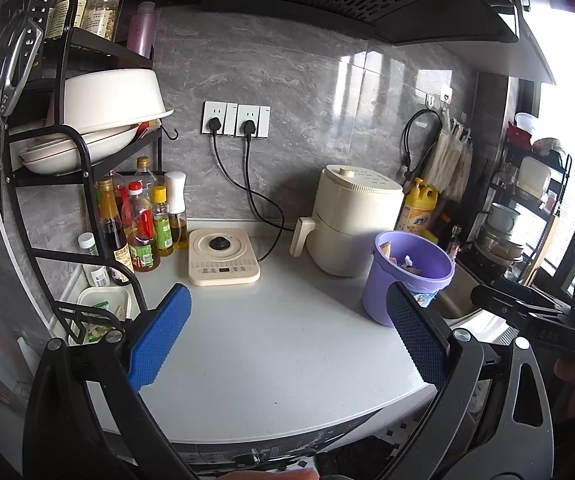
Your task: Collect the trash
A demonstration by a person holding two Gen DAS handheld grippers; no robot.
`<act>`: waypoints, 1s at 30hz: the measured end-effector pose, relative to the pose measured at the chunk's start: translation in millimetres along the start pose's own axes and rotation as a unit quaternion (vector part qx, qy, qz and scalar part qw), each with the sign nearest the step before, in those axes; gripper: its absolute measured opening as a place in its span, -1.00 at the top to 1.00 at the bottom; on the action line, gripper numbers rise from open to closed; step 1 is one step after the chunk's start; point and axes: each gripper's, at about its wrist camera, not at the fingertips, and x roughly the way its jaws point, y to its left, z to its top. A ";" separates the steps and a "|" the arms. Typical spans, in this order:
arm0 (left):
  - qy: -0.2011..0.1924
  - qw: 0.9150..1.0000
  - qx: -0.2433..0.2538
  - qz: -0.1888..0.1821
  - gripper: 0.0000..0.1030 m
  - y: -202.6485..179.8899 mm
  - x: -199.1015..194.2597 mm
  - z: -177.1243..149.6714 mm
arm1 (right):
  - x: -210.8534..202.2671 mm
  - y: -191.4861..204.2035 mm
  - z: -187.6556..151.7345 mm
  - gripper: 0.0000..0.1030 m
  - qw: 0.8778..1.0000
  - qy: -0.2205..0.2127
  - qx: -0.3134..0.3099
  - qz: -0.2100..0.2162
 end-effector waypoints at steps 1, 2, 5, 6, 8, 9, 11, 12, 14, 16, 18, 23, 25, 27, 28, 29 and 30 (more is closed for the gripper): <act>0.000 1.000 -0.001 0.000 -0.88 -0.4 -0.5 -0.3 | -0.1 -0.1 0.0 -0.85 1.000 0.000 0.000 0.000; 0.000 1.000 -0.002 0.000 -0.88 -0.5 -0.7 -0.5 | -0.1 0.0 0.0 -0.85 1.000 0.001 0.000 0.000; -0.001 1.000 -0.003 0.000 -0.88 0.2 -1.1 -0.9 | -0.4 -0.1 0.3 -0.85 1.000 0.001 0.000 -0.001; 0.000 1.000 -0.006 -0.001 -0.88 0.7 -1.3 -1.0 | -0.7 -0.3 0.3 -0.85 1.000 0.001 0.001 0.000; -0.002 1.000 -0.012 -0.002 -0.88 1.8 -2.7 -0.8 | -0.2 -0.3 0.5 -0.85 1.000 0.001 -0.002 0.000; -0.003 1.000 -0.011 0.001 -0.88 1.7 -3.3 -0.9 | -0.5 -0.2 0.5 -0.85 1.000 0.001 -0.003 -0.001; -0.006 1.000 -0.012 0.004 -0.88 2.5 -4.0 -0.6 | -1.1 -0.5 0.7 -0.85 1.000 0.001 -0.004 -0.001; -0.006 1.000 -0.014 0.004 -0.88 2.6 -4.3 -0.5 | -1.6 -0.8 1.1 -0.85 1.000 0.001 -0.005 -0.001; -0.007 1.000 -0.017 0.006 -0.88 3.9 -3.6 -0.2 | -2.0 -0.5 2.8 -0.85 1.000 0.000 -0.006 -0.001; -0.006 1.000 -0.018 0.006 -0.88 4.6 -2.2 -0.5 | -2.7 0.9 4.4 -0.85 1.000 -0.001 -0.011 -0.002; -0.006 1.000 -0.019 0.004 -0.88 5.3 -1.7 -0.3 | -2.4 3.4 6.3 -0.85 1.000 -0.001 -0.013 -0.003; -0.007 1.000 -0.018 0.004 -0.88 5.1 0.4 1.1 | -1.1 8.7 9.2 -0.85 1.000 0.002 -0.020 -0.007; -0.008 1.000 -0.018 0.004 -0.88 5.1 0.7 1.2 | -0.5 9.8 9.7 -0.85 1.000 0.003 -0.021 -0.009; -0.007 1.000 -0.019 0.003 -0.88 5.2 0.6 1.2 | -0.2 10.3 10.0 -0.85 1.000 0.004 -0.021 -0.011; -0.007 1.000 -0.020 0.002 -0.88 5.0 1.1 1.3 | 0.3 10.6 10.7 -0.85 1.000 0.004 -0.021 -0.011; -0.006 1.000 -0.020 0.001 -0.88 4.9 1.2 1.4 | 0.3 10.1 10.9 -0.85 1.000 0.004 -0.022 -0.010; -0.006 1.000 -0.020 -0.001 -0.88 5.2 2.0 2.0 | 0.3 10.0 11.1 -0.85 1.000 0.004 -0.022 -0.010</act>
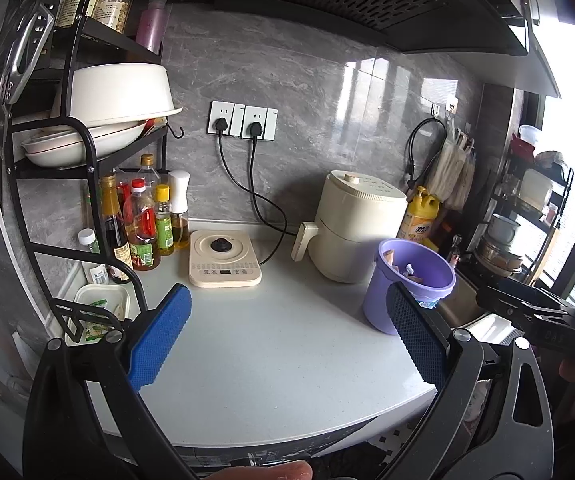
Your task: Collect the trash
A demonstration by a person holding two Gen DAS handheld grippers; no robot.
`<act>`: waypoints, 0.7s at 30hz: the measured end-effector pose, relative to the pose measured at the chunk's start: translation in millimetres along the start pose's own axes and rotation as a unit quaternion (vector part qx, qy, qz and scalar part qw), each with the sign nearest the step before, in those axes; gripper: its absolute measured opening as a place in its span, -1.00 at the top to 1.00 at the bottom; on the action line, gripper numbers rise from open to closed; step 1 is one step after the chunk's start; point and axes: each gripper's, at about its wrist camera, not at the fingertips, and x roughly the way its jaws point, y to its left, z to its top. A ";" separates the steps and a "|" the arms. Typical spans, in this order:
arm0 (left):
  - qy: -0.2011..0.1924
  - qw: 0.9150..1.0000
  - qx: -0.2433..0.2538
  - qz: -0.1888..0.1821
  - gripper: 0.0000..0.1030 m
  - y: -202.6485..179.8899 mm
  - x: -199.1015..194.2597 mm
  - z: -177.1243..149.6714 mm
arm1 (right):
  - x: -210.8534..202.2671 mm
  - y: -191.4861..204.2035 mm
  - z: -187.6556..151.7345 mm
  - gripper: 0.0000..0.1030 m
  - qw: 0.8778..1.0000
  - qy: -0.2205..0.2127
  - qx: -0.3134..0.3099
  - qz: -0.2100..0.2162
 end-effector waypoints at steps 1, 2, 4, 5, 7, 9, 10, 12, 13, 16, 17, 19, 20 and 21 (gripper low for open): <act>0.000 1.000 0.000 -0.001 -0.88 0.0 0.5 0.1 | -0.1 0.0 0.0 -0.85 1.000 0.000 0.000 0.000; 0.000 1.000 0.001 -0.002 -0.88 -0.2 0.4 0.5 | -0.2 0.0 0.1 -0.85 1.000 0.000 0.000 -0.001; 0.000 1.000 0.002 -0.005 -0.88 -1.0 -0.4 1.2 | -0.5 -0.8 0.7 -0.85 1.000 -0.001 -0.002 -0.003; -0.001 1.000 0.003 -0.006 -0.88 -0.9 -0.7 1.7 | -0.9 -1.4 1.0 -0.85 1.000 -0.001 -0.001 -0.005; -0.001 1.000 0.004 -0.007 -0.88 -0.7 -1.4 1.9 | -1.3 -2.0 1.6 -0.85 1.000 -0.003 0.002 -0.006; -0.002 1.000 0.004 -0.008 -0.88 0.2 -1.6 1.7 | -1.3 -0.7 2.0 -0.85 1.000 -0.003 0.003 -0.007; -0.002 1.000 0.004 -0.008 -0.88 0.3 -1.6 1.7 | -1.2 -0.8 1.9 -0.85 1.000 -0.003 0.003 -0.007; -0.001 1.000 0.003 -0.007 -0.88 -0.2 -1.7 1.4 | -1.4 1.0 1.4 -0.85 1.000 -0.002 0.001 -0.006; -0.002 1.000 0.003 -0.008 -0.88 0.0 -1.8 1.4 | -1.4 2.5 1.1 -0.85 1.000 -0.002 0.000 -0.006; -0.004 1.000 -0.002 -0.011 -0.88 0.2 -3.4 0.7 | -2.8 6.1 -0.3 -0.85 1.000 -0.001 -0.003 -0.007; -0.004 1.000 -0.003 -0.011 -0.88 -0.1 -3.9 0.2 | -3.4 7.2 -0.9 -0.85 1.000 -0.001 -0.005 -0.010; -0.007 1.000 -0.001 -0.008 -0.88 -1.0 -6.2 -1.2 | -5.1 7.7 -2.5 -0.85 1.000 -0.001 -0.006 -0.017; -0.009 1.000 0.001 -0.008 -0.88 -1.7 -7.8 -1.9 | -6.1 7.4 -3.4 -0.85 1.000 0.000 -0.005 -0.019; -0.009 1.000 0.000 -0.009 -0.88 -1.2 -8.6 -2.2 | -7.2 6.8 -4.1 -0.85 1.000 0.001 -0.002 -0.021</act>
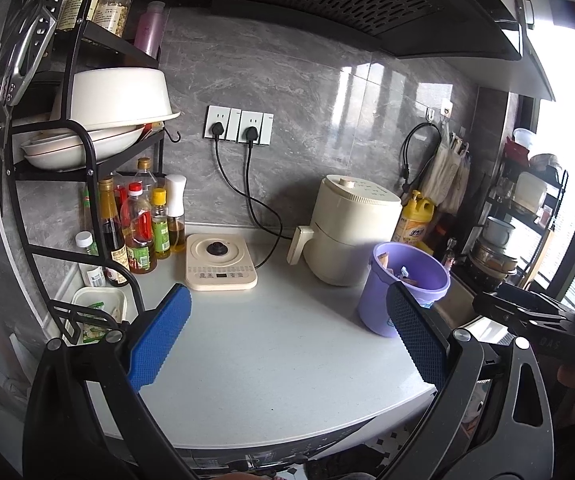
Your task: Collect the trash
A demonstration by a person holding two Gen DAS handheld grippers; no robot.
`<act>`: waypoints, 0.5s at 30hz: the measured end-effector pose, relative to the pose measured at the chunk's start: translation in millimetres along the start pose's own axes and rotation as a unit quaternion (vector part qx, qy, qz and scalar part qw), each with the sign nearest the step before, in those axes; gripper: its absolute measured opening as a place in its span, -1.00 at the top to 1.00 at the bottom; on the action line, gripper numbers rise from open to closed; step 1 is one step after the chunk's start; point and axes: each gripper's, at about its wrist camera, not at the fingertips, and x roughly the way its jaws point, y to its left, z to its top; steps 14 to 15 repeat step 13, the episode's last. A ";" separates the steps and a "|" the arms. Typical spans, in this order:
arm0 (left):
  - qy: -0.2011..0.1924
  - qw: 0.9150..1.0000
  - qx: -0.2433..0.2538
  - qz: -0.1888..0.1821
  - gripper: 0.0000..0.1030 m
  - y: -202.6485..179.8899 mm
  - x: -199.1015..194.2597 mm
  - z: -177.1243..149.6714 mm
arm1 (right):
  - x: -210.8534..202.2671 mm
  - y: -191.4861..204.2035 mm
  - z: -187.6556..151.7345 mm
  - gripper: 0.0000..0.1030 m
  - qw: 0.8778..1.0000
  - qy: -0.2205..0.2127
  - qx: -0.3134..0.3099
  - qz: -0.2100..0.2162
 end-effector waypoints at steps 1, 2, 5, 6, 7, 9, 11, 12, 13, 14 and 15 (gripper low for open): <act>-0.001 1.000 -0.002 -0.002 -0.88 0.8 -0.9 -0.1 | -1.0 -0.3 -0.2 -0.85 1.000 0.001 0.003 -0.001; -0.002 1.000 -0.003 -0.004 -0.88 0.7 -2.5 -0.4 | -2.0 0.5 -0.6 -0.85 1.000 0.001 0.004 -0.002; -0.005 1.000 -0.003 -0.005 -0.88 2.1 -4.1 -0.9 | -4.9 3.8 -1.4 -0.85 1.000 0.001 0.001 -0.005; -0.002 1.000 -0.002 -0.007 -0.88 2.1 -3.1 -0.8 | -5.6 6.2 -1.3 -0.85 1.000 0.000 -0.001 -0.005; -0.001 1.000 -0.004 -0.007 -0.88 2.4 -2.2 -0.8 | -6.8 7.7 -1.6 -0.85 1.000 0.000 -0.004 -0.005; 0.000 1.000 -0.006 -0.010 -0.88 4.7 0.5 -0.2 | -8.2 10.3 -1.7 -0.85 1.000 0.001 -0.007 -0.005; -0.001 1.000 -0.008 -0.010 -0.88 5.8 3.5 -0.1 | -9.0 11.6 -1.2 -0.85 1.000 0.002 -0.010 -0.005; -0.002 1.000 -0.010 -0.011 -0.88 7.2 5.4 -0.3 | -9.0 11.7 -0.7 -0.85 1.000 0.002 -0.012 -0.007; -0.001 1.000 -0.013 -0.012 -0.88 8.6 7.4 -0.8 | -8.6 11.5 0.1 -0.85 1.000 0.002 -0.013 -0.009; -0.001 1.000 -0.013 -0.012 -0.88 8.6 7.4 -0.8 | -8.6 11.5 0.1 -0.85 1.000 0.002 -0.013 -0.009; -0.001 1.000 -0.013 -0.012 -0.88 8.6 7.4 -0.8 | -8.6 11.5 0.1 -0.85 1.000 0.002 -0.013 -0.009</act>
